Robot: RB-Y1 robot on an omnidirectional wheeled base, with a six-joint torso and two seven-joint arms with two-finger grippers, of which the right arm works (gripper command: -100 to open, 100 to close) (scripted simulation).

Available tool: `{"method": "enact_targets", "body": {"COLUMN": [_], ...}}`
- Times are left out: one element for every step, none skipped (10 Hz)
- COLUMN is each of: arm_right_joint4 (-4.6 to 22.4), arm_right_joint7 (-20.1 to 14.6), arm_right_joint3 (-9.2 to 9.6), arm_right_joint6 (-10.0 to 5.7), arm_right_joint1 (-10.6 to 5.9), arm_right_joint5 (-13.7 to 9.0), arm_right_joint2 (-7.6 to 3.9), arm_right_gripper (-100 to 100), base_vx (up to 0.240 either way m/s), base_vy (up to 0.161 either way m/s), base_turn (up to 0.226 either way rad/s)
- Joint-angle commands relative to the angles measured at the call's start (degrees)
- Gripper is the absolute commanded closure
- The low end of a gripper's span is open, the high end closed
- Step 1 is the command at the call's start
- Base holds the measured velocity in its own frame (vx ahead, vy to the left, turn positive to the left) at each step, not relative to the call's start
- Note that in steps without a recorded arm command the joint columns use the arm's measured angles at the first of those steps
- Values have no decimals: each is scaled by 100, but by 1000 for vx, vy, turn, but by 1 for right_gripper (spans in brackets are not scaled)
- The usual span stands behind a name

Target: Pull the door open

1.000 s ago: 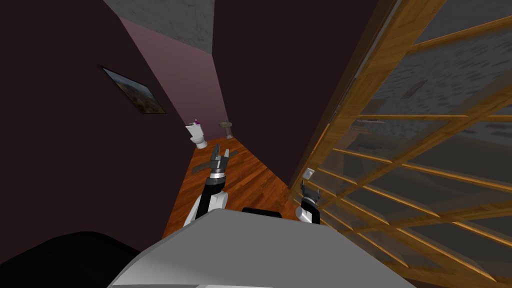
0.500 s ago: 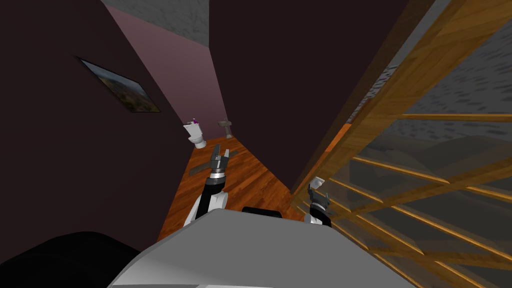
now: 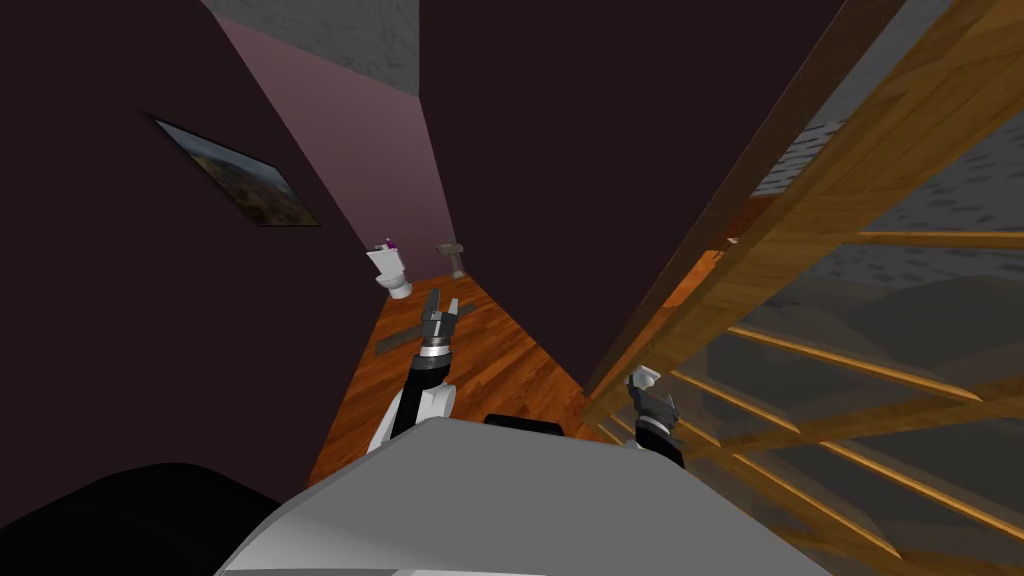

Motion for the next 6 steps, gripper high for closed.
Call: {"method": "enact_targets", "body": {"arm_right_joint4": [-22,0,0,94,94,94], "arm_right_joint7": [-183,-286,-286,-321,-321,-321], "arm_right_joint3": [18,31,31,39,39,39], "arm_right_joint6": [6,-4,-4,-64,-64,-64], "arm_right_joint1": [109,153,153,116,116,116], "arm_right_joint5": [-4,-4,-4,3,3,3], "arm_right_joint2": [-146,-228,-228,-228,-228,-228], "arm_right_gripper": [-100,-100,-100,-100,100,100], "base_vx": [174,187,120,38,0,-15], "base_vy": [15,4,-6,0,0,-5], "base_turn": [16,9,-5,-11,0,-9]}}
